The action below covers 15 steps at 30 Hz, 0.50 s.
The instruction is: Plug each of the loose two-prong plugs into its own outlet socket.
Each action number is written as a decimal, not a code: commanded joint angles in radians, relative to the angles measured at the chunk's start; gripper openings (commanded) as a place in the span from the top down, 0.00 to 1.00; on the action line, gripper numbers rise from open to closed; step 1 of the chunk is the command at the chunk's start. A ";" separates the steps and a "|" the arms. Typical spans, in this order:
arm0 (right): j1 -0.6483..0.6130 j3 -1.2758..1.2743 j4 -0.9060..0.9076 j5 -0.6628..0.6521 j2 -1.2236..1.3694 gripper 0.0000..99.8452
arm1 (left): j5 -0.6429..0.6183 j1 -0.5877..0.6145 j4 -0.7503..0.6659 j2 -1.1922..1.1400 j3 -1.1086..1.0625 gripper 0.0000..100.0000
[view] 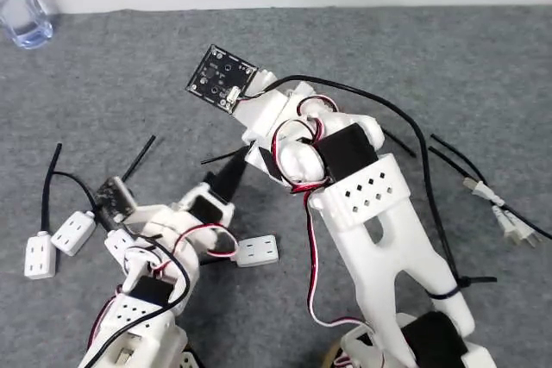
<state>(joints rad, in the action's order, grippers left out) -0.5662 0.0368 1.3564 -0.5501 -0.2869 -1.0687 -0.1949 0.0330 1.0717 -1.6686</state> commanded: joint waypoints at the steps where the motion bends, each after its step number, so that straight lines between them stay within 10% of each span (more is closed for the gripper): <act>1: -0.007 0.058 0.025 -0.037 -0.035 0.99 | -0.003 0.074 -0.020 0.009 0.035 0.67; 10: 0.018 0.163 0.203 -0.124 -0.035 0.99 | 0.000 0.273 -0.012 0.009 0.016 0.67; 15: 0.016 0.203 0.331 -0.255 -0.031 0.99 | 0.201 0.473 0.072 0.008 -0.007 0.67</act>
<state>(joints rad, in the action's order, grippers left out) -0.5646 0.1795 1.6326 -0.7281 -0.2869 -0.9843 0.1826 0.0422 1.0702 -1.6840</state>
